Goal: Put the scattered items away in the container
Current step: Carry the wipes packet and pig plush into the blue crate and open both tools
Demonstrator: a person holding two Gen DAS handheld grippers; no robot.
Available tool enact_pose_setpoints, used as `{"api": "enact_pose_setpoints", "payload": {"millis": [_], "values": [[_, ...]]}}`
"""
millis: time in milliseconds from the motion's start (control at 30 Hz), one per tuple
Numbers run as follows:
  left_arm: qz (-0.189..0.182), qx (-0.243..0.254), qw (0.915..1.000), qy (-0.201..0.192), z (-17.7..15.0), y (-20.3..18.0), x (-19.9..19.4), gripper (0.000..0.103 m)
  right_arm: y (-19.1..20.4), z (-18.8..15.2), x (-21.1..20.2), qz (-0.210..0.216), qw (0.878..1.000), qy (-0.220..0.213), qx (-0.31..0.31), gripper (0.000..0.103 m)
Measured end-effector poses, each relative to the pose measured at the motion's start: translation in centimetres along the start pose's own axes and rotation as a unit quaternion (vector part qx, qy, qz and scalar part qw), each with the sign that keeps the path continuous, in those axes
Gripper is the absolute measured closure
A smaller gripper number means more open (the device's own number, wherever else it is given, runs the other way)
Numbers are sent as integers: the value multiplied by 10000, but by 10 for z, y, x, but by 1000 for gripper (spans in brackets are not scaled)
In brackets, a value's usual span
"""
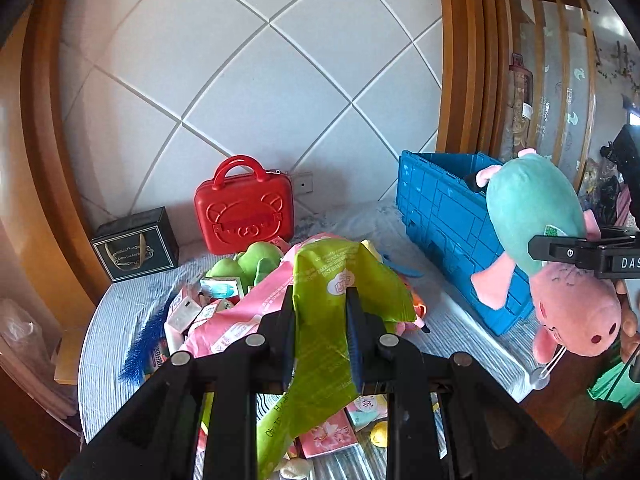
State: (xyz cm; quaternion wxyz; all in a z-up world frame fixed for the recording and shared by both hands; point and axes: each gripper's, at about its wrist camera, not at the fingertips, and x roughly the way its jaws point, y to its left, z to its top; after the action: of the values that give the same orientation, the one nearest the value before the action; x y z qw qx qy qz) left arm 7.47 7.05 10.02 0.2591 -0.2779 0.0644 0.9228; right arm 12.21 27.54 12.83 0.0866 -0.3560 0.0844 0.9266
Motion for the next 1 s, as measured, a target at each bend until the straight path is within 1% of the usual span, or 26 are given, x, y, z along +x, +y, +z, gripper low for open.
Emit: {"api": "enact_pose_setpoints", "payload": {"millis": [233,433,533,733,1000], "values": [[176,20,9997,-152,24,-29,-3,82,-31,16,-25,130,9997,-173,-65,36],[204,42,9995,-250,46,-67,2,82,-64,33,-53,265,9989,-358,-150,36],[164,63,9994,-282,57,-88,6,82,-85,40,-64,296,9985,-438,-150,36],[111,200,9991,-354,79,-132,19,82,-132,52,-74,297,9982,-517,-87,36],[-51,328,9989,-343,102,-185,43,82,-193,57,-80,218,9982,-555,67,36]]}}
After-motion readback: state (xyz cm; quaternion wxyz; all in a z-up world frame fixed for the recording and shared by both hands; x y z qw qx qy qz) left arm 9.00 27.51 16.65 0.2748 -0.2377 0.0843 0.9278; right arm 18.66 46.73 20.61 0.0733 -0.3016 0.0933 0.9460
